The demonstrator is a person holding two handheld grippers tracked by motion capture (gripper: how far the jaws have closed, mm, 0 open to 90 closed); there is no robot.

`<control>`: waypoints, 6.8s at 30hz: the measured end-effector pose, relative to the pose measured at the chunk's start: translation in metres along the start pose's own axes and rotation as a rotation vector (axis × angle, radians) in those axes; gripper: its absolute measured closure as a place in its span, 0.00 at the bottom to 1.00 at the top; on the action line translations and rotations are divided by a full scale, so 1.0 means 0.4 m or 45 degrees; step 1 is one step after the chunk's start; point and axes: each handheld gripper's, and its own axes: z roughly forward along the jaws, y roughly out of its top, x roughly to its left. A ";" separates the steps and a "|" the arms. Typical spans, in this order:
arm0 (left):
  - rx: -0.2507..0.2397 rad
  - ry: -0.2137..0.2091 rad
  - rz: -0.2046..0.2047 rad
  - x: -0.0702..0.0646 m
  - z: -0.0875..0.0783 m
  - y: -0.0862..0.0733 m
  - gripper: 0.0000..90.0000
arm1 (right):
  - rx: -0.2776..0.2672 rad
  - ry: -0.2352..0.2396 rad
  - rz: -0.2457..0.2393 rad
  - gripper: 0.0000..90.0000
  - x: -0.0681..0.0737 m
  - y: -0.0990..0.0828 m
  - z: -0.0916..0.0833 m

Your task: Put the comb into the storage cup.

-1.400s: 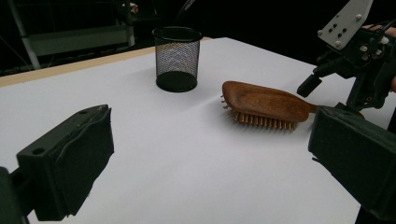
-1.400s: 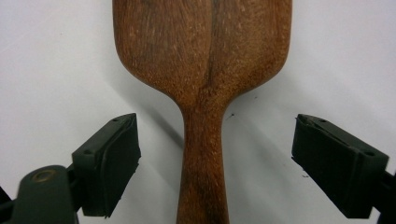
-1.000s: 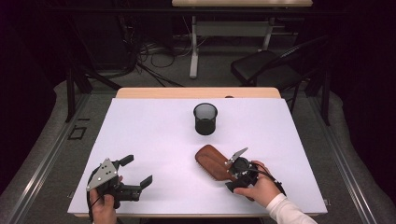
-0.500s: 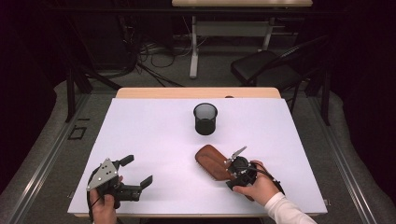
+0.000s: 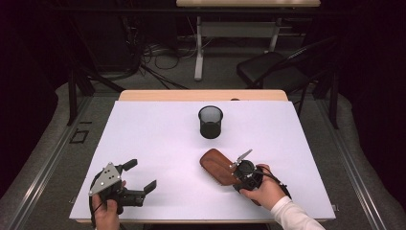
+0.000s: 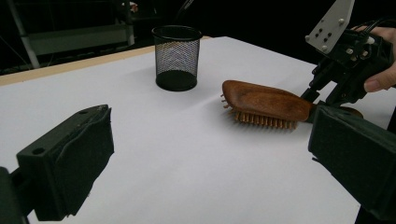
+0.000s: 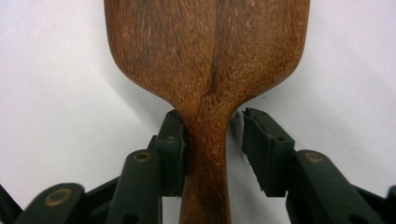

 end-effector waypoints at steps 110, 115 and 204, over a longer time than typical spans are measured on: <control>0.003 -0.012 -0.033 0.002 0.010 -0.006 0.00 | -0.477 0.156 0.135 0.81 -0.020 0.015 -0.068; 0.016 -0.009 -0.039 0.001 0.015 -0.005 0.00 | -0.523 0.155 0.126 0.81 -0.019 0.031 -0.081; 0.134 -0.125 -0.261 -0.003 0.156 0.158 0.04 | -1.037 0.076 -0.053 0.80 0.031 0.106 -0.116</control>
